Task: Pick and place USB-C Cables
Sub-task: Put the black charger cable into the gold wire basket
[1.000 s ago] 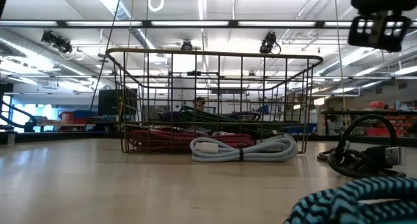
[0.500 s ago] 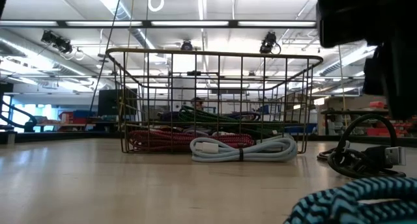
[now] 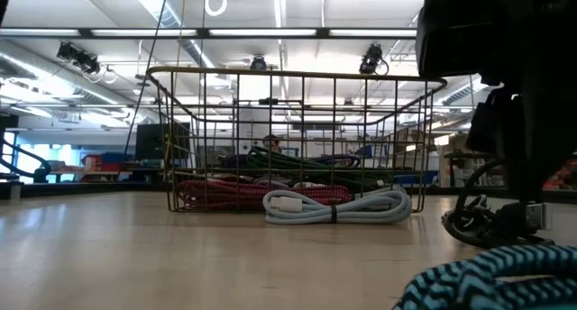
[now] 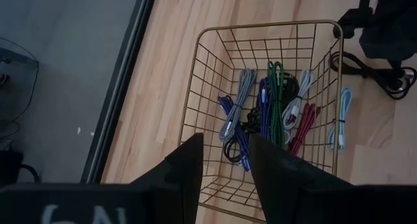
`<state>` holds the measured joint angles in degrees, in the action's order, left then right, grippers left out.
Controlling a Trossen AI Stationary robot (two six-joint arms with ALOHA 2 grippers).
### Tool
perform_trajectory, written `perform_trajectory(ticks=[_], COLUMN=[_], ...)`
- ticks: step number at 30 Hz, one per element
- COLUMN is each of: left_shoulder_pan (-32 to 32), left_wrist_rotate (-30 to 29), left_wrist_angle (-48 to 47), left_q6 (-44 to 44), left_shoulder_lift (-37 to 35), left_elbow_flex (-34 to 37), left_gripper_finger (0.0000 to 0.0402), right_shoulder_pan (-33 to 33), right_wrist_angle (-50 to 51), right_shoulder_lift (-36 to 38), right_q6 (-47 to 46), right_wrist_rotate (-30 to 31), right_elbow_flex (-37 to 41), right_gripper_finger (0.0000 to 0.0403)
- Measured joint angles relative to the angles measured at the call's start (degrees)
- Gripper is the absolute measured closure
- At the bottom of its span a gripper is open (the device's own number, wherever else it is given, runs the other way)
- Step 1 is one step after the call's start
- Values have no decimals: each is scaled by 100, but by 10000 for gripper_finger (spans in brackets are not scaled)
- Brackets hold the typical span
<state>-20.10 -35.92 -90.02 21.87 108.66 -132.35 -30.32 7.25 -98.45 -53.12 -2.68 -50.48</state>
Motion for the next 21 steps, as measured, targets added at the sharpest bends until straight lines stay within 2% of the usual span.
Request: perform_trajectory(ticks=[12,17,21], left_shoulder_pan=[0,0,0], left_wrist_rotate=[0,2,2], left_wrist_angle=[0,0,0], left_q6=[2,2,2], left_shoulder_lift=[0,0,0], left_elbow_flex=[0,0,0], left_gripper_finger=[271,271,271], right_shoulder_pan=[74,76,80], right_wrist_angle=[48,52,51], right_shoulder_lift=[0,0,0], right_q6=[399,405,242], right_wrist_rotate=[173,513,609], right_elbow_flex=[0,0,0], right_gripper_finger=[251,252,279])
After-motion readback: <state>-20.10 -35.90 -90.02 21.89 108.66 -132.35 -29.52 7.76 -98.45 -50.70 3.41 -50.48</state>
